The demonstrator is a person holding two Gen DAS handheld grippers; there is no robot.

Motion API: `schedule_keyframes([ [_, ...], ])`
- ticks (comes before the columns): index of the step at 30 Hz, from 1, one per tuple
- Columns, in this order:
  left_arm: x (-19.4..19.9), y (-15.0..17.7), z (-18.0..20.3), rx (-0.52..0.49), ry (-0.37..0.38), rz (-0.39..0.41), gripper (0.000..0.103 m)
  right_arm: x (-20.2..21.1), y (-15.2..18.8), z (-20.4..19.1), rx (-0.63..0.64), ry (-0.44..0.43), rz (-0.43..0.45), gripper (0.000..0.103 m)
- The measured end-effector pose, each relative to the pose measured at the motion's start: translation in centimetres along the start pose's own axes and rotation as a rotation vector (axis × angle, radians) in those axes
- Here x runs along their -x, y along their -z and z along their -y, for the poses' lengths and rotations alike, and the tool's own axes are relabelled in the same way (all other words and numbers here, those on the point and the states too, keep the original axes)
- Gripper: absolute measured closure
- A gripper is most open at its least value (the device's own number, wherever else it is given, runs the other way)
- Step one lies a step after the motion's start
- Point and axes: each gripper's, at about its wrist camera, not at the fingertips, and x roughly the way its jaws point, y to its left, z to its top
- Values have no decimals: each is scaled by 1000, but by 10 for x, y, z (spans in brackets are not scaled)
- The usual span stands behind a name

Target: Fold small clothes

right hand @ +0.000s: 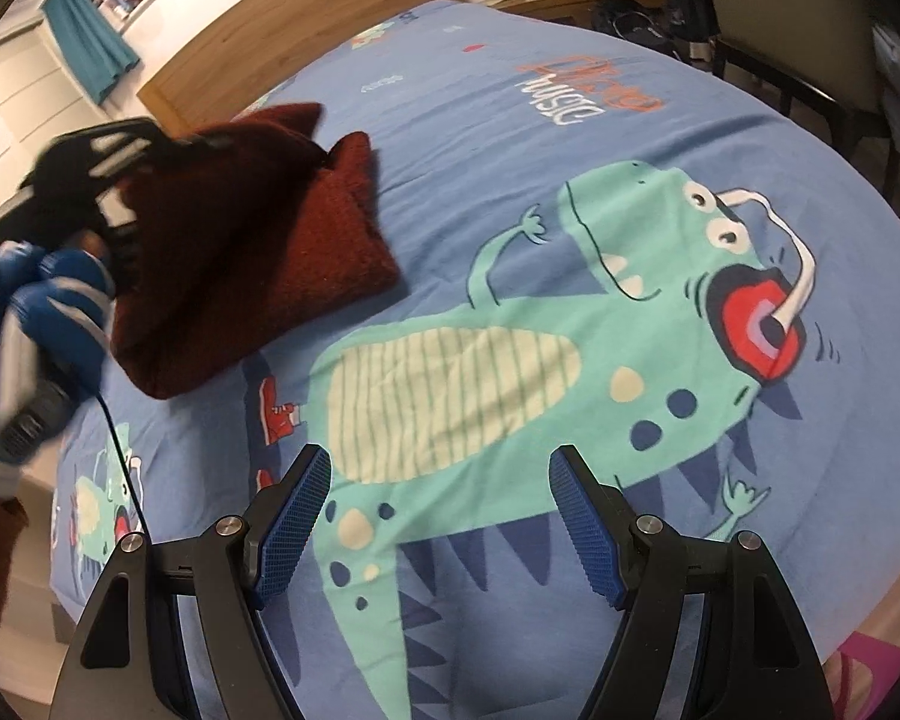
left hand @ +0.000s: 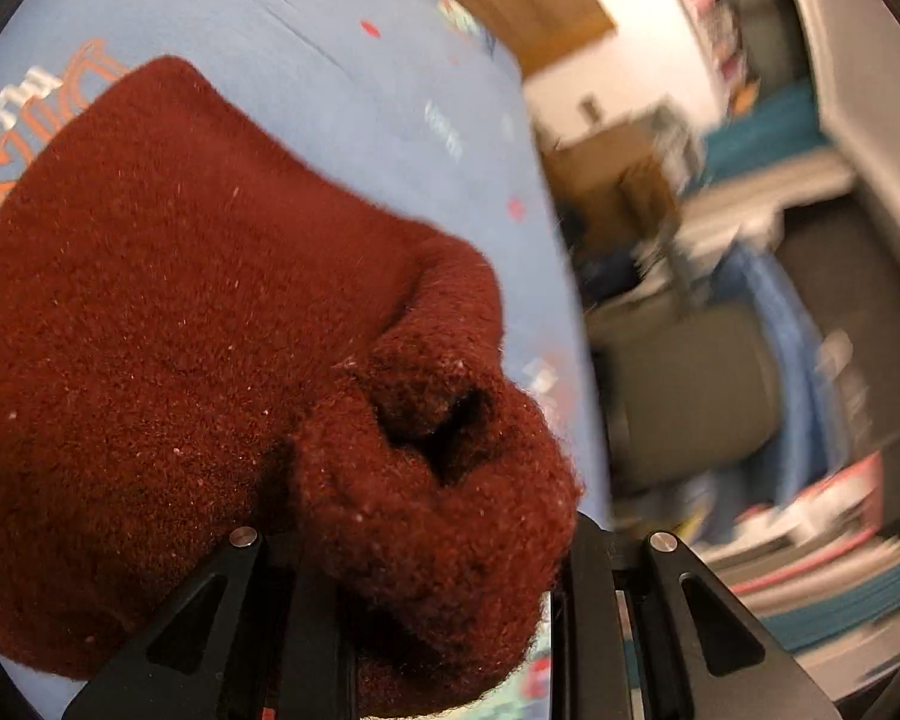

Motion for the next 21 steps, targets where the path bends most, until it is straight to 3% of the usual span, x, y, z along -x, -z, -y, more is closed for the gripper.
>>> schedule_keyframes([
  [3, -12, 15, 9, -88, -86, -30, 85, 0, 3, 5, -9, -2, -3, 26],
  [8, -10, 15, 18, -118, -102, -20, 85, -4, 6, 11, -29, -5, -8, 26],
  [13, -25, 40, 38, -179, -189, -40, 81, -4, 7, 10, -28, -16, -8, 26],
  [16, -37, 48, 52, -186, -171, -45, 64, -3, 7, 10, -27, -16, -7, 26],
  [19, -36, 54, 54, -185, -107, -77, 59, -2, 7, 13, -34, -9, -4, 26],
  [21, -38, 57, 55, -200, -113, -90, 59, -1, 7, 15, -40, -4, -3, 26],
])
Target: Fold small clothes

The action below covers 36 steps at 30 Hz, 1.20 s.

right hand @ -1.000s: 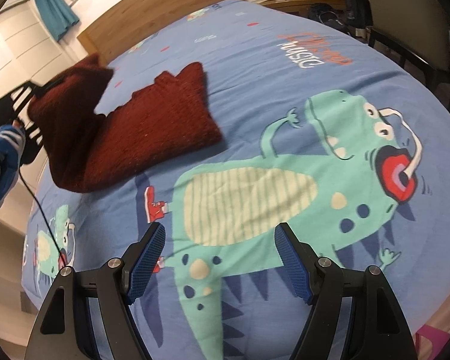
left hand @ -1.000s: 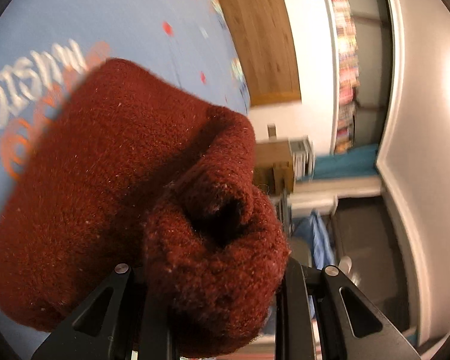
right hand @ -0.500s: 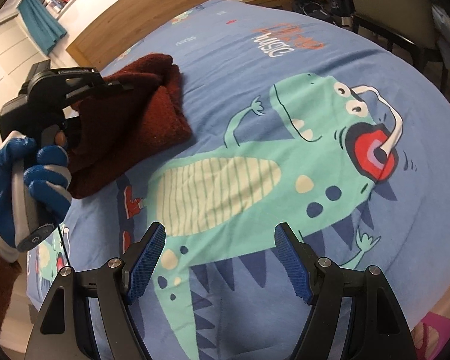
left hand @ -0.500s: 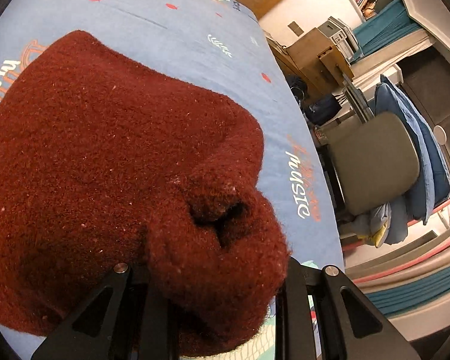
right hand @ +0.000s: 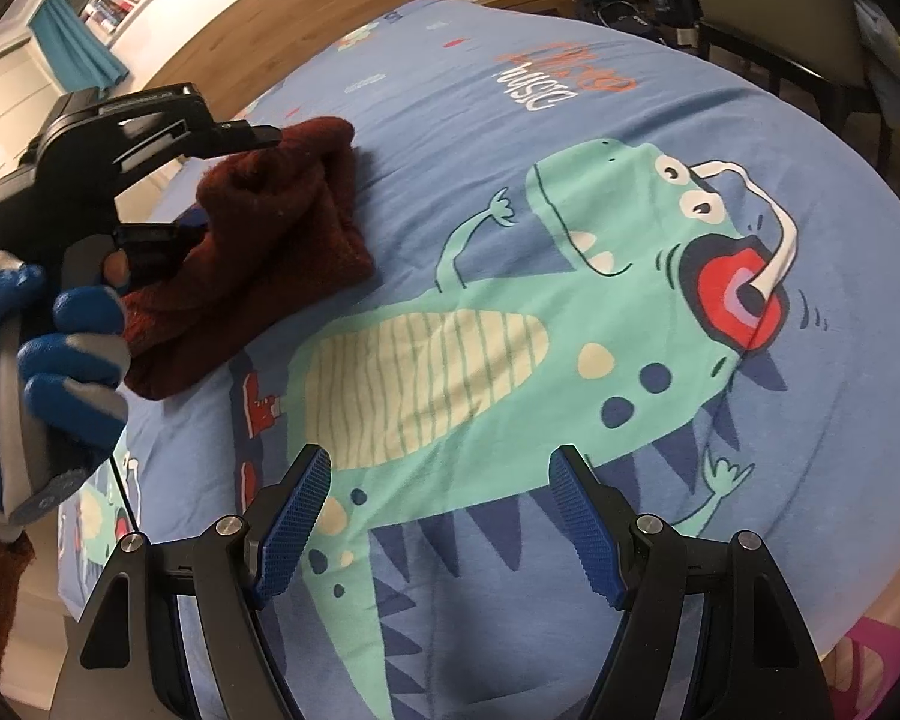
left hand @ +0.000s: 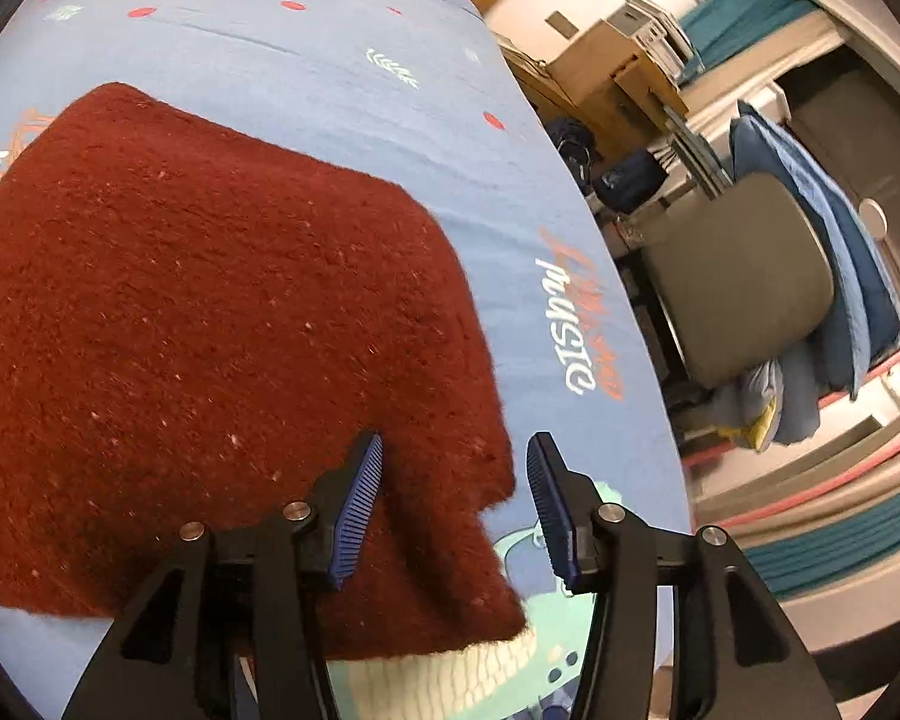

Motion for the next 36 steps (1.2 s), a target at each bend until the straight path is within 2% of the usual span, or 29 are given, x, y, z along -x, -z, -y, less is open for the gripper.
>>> schedule_keyframes([
  [5, -1, -13, 4, -8, 45, -56, 57, 6, -2, -2, 6, 3, 6, 26],
  [12, 63, -25, 3, -147, 137, -12, 57, 14, -24, -27, 78, 1, 32, 26],
  [16, 94, -37, -15, -201, 98, 38, 57, 14, -45, -61, 160, -26, 53, 26],
  [19, 109, -45, -39, -244, 9, 74, 57, 12, -65, -94, 209, -72, 79, 26],
  [24, 112, -48, -74, -249, -45, 77, 57, -8, -104, -154, 304, -145, 110, 26],
  [27, 99, -39, -86, -265, -52, 44, 57, -31, -122, -174, 326, -170, 99, 26],
  [31, 81, -18, -93, -310, -51, -23, 57, -74, -137, -173, 335, -132, 39, 26],
  [36, 59, 11, -71, -419, -68, -41, 52, -104, -151, -132, 309, -35, 18, 26],
])
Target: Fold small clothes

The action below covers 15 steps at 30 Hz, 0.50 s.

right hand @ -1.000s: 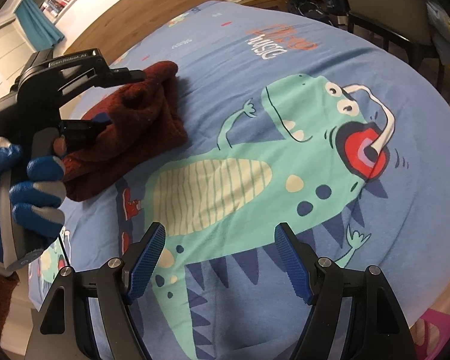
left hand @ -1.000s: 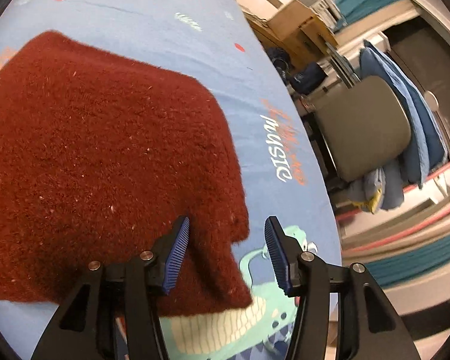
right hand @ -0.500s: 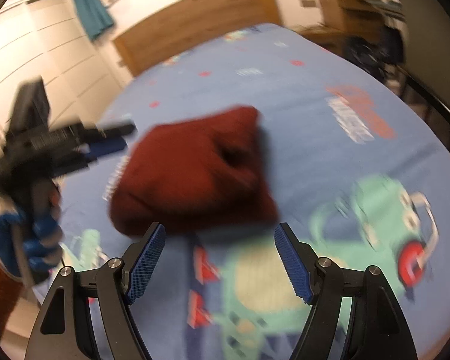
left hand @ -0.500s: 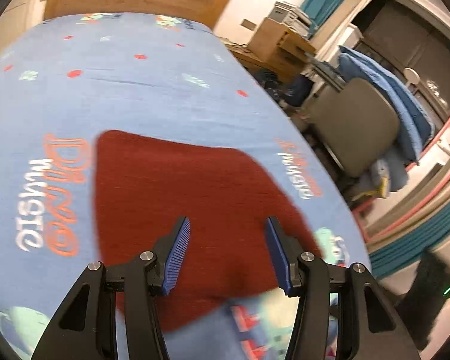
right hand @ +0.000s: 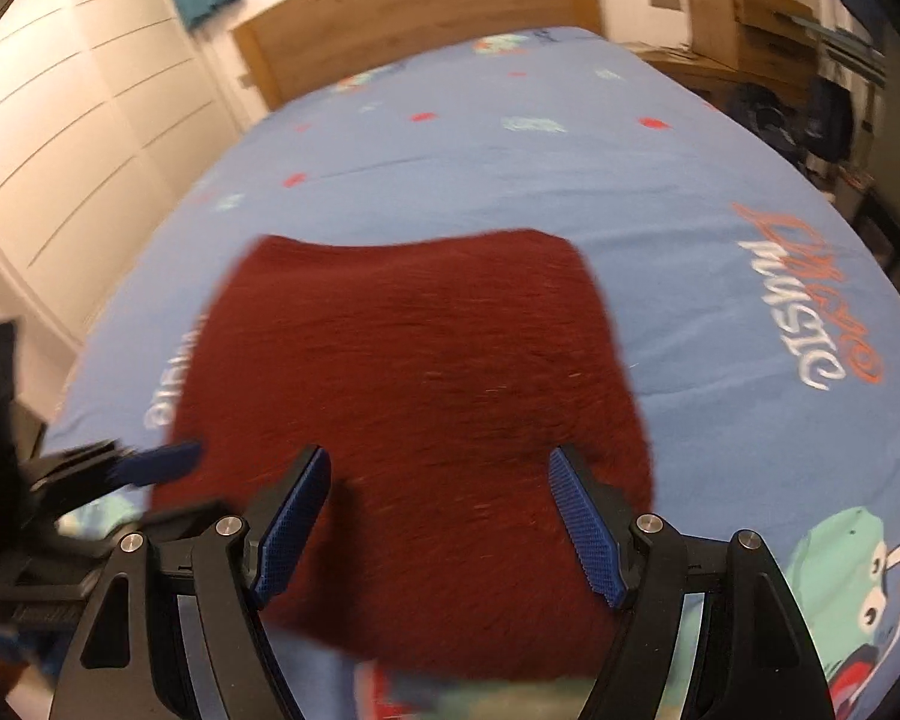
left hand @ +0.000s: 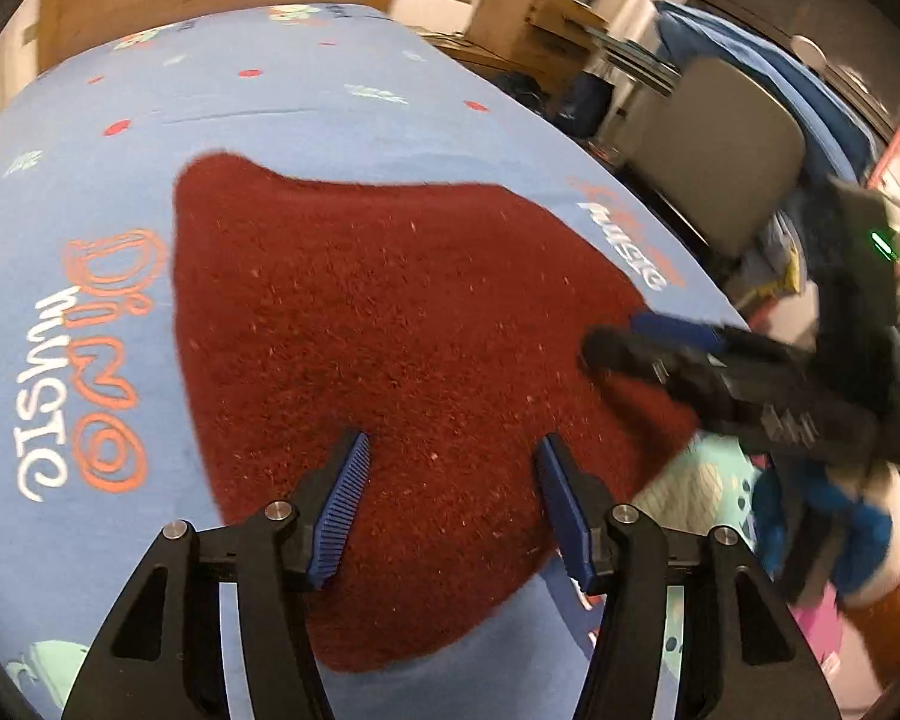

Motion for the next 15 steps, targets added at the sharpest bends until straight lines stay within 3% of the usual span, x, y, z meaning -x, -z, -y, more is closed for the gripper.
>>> schedule_keyframes([
  [5, -17, 21, 15, -95, -69, 6, 48, -10, 13, 26, -14, 10, -24, 26],
  [9, -25, 15, 5, -42, -57, -4, 47, -18, 17, 22, 1, 40, -11, 25],
  [15, -2, 9, 8, -16, -37, -1, 47, -10, 7, 12, 43, 69, -55, 25],
])
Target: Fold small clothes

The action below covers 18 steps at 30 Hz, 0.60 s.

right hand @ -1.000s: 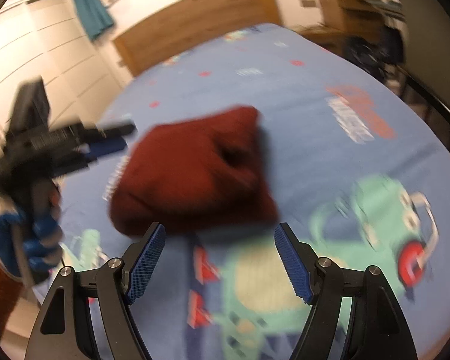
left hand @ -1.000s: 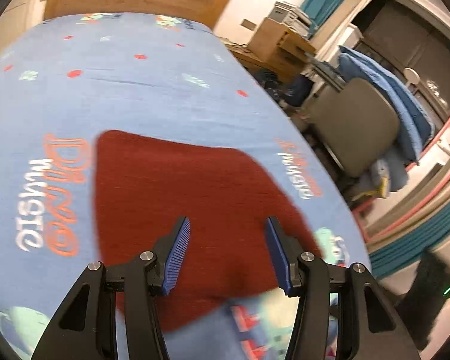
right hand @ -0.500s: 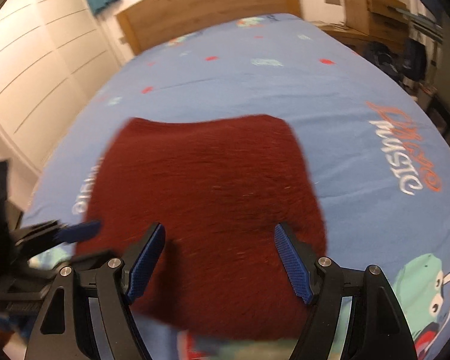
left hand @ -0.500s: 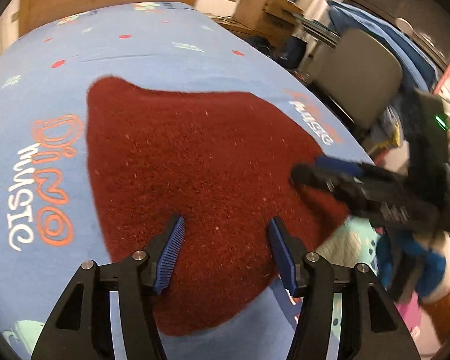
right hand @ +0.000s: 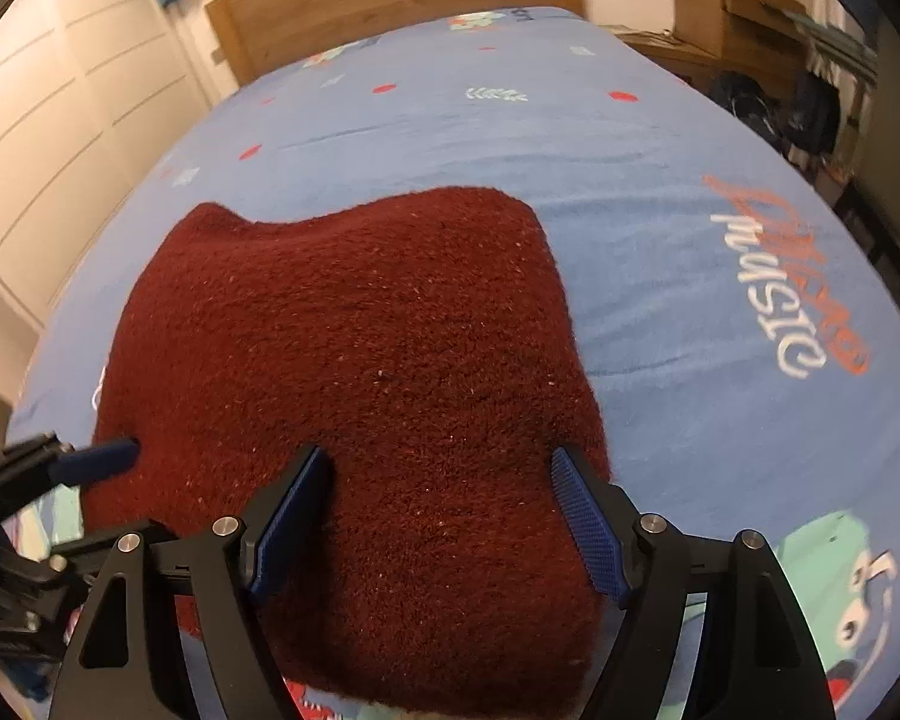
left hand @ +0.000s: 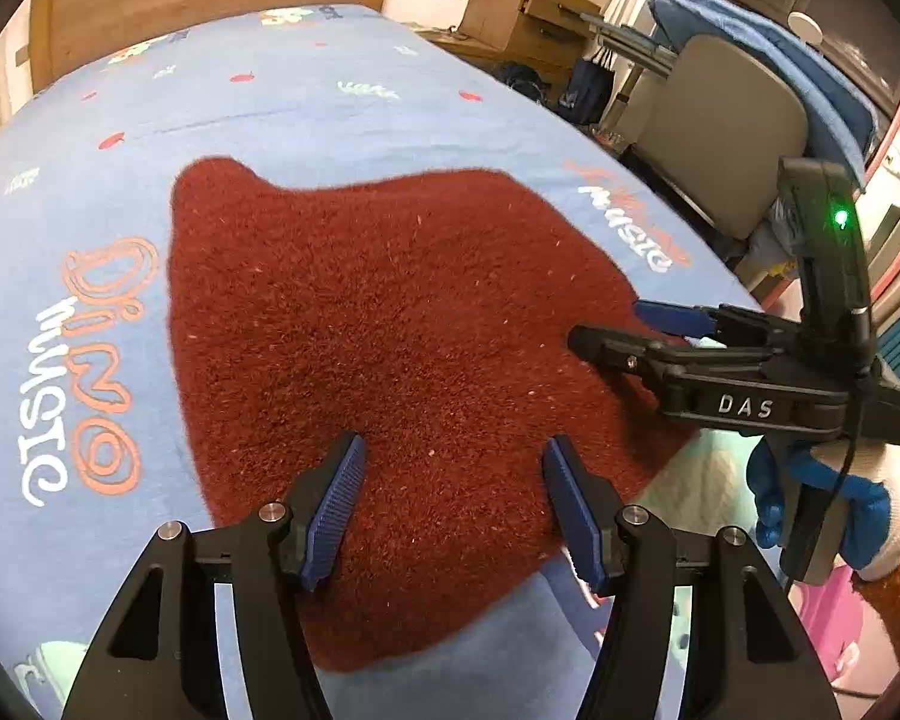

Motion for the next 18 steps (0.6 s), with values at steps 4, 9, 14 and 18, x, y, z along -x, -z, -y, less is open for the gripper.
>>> schedule_keyframes([
  [4, 22, -6, -13, 57, 0, 46, 42, 15, -4, 0, -6, -17, 23, 25],
  [9, 31, -10, -42, 124, -67, 74, 31, 26, -13, 9, -56, -8, 37, 24],
  [14, 15, -20, -74, 258, -2, 64, 30, 10, -19, 20, -111, -72, -22, 23],
  [18, -8, -24, -92, 316, 54, 24, 29, -16, -17, 33, -173, -149, -100, 21],
])
